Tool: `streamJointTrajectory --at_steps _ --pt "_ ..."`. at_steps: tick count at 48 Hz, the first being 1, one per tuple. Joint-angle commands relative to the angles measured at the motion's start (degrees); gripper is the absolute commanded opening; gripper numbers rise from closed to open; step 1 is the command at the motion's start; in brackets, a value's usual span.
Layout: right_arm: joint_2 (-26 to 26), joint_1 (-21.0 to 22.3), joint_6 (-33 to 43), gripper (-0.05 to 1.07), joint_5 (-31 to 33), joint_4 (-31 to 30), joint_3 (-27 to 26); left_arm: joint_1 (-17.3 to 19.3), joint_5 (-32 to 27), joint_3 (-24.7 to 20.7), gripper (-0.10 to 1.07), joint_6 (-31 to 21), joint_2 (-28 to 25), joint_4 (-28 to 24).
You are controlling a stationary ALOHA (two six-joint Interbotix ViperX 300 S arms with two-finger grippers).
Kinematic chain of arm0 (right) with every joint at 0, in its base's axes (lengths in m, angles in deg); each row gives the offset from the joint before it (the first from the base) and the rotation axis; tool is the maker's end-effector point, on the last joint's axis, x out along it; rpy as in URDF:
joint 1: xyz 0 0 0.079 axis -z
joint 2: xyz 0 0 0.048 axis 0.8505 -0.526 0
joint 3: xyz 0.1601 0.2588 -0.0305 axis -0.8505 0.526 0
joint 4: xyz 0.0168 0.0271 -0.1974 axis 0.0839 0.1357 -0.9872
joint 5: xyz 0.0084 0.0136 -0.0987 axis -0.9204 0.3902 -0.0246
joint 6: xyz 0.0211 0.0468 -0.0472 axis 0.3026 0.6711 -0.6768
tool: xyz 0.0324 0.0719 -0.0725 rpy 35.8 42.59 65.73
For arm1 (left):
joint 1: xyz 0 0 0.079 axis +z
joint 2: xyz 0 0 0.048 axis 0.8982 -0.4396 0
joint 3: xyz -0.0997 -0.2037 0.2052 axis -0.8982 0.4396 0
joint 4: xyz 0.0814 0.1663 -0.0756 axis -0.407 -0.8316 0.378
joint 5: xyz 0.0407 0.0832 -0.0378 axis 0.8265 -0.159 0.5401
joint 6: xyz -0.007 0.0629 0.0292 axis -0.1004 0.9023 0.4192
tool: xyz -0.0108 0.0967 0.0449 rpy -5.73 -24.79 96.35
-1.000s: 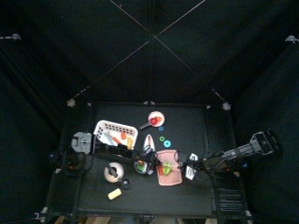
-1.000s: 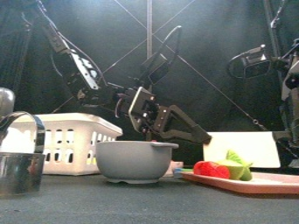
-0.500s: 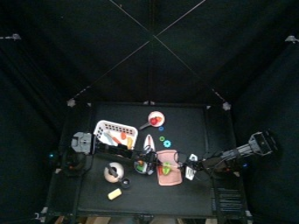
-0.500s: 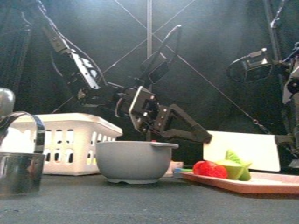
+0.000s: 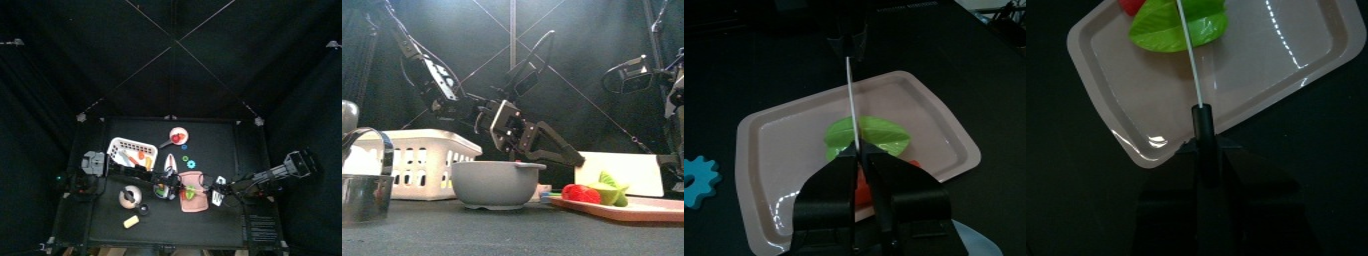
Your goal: Cut starfruit
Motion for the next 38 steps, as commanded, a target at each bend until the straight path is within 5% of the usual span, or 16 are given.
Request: streamJointTrajectory --at_steps 1,15,38 --pt "2.2 0.1 0.1 0.40 2.4 -0.3 -1.6 -0.7 -1.1 -0.1 0.50 -0.1 0.6 0.4" --pt "5.7 0.1 0.1 0.40 4.2 -0.3 -1.8 -1.0 -3.4 -0.5 0.50 -0.1 0.7 0.6" --pt "4.6 0.1 0.2 0.40 2.0 -0.1 -0.3 -1.2 -6.4 -2.7 0.44 -0.1 0.4 2.5"
